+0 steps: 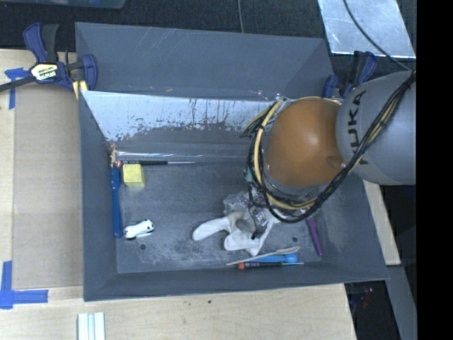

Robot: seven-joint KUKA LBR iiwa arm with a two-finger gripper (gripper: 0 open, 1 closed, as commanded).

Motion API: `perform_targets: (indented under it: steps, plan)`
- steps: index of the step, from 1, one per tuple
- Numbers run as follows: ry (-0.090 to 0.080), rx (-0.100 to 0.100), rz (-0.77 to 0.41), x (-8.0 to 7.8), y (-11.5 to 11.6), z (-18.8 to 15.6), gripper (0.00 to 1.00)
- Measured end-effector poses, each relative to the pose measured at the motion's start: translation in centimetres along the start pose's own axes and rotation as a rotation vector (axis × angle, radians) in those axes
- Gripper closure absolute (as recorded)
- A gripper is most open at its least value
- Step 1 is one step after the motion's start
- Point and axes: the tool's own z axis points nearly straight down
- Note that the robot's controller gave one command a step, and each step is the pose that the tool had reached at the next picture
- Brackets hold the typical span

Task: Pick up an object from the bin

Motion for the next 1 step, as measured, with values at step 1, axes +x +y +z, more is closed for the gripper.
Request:
perform_targets:
  steps: [1]
  plan:
    - [-0.001,0.001,0.001,-0.13,-0.10,-2.71,1.00]
